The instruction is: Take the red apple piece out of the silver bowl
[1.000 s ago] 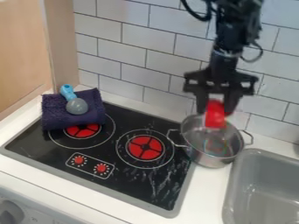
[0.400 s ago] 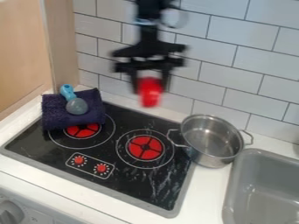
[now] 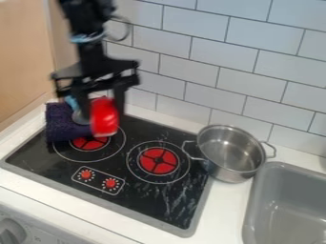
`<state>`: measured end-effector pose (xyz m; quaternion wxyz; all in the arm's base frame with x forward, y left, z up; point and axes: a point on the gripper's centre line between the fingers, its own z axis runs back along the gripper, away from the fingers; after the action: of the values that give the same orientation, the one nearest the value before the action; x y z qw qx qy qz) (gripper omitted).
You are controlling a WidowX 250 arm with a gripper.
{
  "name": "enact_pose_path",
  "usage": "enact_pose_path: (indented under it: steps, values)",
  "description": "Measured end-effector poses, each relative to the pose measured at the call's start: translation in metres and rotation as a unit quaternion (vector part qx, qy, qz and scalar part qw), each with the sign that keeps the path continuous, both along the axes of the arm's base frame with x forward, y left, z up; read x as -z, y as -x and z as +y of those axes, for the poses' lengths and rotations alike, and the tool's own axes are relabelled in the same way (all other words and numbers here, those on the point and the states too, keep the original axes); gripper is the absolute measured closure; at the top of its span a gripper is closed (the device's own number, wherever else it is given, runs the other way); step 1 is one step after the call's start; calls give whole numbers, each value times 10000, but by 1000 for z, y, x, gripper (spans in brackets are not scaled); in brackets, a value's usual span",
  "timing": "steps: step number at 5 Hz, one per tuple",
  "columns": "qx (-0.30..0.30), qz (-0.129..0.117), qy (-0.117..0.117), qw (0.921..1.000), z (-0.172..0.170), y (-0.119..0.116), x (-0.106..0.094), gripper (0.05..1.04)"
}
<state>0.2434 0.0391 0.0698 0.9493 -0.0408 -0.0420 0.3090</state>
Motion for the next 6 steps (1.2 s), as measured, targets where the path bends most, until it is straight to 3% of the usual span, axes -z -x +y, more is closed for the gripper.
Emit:
enact_pose_path:
  steps: [2,5,6]
  values:
    - [-322,78,-86,9994,13,8,11,553]
    - [-728,647,-104,9952,35,13,57,553]
    - [-750,652,-118,9950,37,9,58,553]
